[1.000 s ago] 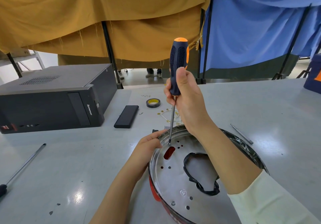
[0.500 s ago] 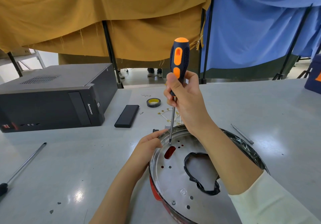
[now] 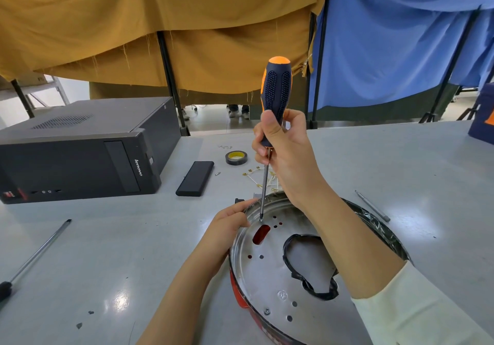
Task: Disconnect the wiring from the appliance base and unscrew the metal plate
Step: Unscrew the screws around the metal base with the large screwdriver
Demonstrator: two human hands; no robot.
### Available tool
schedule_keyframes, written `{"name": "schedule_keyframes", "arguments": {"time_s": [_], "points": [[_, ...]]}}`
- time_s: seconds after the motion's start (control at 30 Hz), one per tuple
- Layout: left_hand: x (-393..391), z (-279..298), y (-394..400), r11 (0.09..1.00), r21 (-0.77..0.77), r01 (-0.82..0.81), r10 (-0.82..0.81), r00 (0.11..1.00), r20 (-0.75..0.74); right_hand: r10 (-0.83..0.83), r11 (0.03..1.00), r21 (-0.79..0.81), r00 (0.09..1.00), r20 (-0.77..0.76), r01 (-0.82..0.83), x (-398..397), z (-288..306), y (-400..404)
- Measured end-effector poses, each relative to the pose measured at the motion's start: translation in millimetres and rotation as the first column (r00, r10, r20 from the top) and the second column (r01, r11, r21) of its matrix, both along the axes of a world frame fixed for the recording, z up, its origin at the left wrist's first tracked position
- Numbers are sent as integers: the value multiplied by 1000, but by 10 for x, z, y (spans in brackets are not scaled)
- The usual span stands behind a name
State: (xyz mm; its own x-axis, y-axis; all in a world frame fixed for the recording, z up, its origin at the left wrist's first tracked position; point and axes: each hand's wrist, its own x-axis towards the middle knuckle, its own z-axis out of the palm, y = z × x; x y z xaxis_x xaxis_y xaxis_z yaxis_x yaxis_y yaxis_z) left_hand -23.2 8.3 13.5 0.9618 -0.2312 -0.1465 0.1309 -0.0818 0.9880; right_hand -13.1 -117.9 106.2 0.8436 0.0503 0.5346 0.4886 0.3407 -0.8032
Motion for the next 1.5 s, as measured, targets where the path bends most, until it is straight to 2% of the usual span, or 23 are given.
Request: {"name": "schedule_keyframes", "arguments": {"time_s": [0.23,0.5,0.67,0.77,0.97,1.1,1.23,1.37,1.5], "points": [[-11,10,-6,1000,-18,-1,1,1000,-1,41,999,10,998,-46,-41,29,-10,2],[-22,17,-4,1000,-21,13,-13,1000,14,-38,999,4,999,-5,38,35,-32,-5],[-19,3,2,1000,-26,13,-13,1000,14,36,997,73,999,-39,-33,53,-37,-8],[-4,-2,10,1000,1,27,-28,999,39,-21,997,72,1000,-22,23,51,-59,-14],[17,14,41,990,143,-18,-4,988,154,-46,995,85,999,22,44,105,-109,-20],[7,59,56,963,269,-19,-43,974,222,-32,984,176,999,-21,35,140,-108,-46],[-3,115,45,893,449,-32,-118,946,303,-24,978,207,999,-49,34,135,-78,-79],[-3,151,17,826,562,-50,-181,920,348,-25,980,196,1000,-10,26,91,-45,-85],[27,168,-21,732,676,-82,-244,895,372,11,968,249,1000,-7,-9,50,56,-133]]}}
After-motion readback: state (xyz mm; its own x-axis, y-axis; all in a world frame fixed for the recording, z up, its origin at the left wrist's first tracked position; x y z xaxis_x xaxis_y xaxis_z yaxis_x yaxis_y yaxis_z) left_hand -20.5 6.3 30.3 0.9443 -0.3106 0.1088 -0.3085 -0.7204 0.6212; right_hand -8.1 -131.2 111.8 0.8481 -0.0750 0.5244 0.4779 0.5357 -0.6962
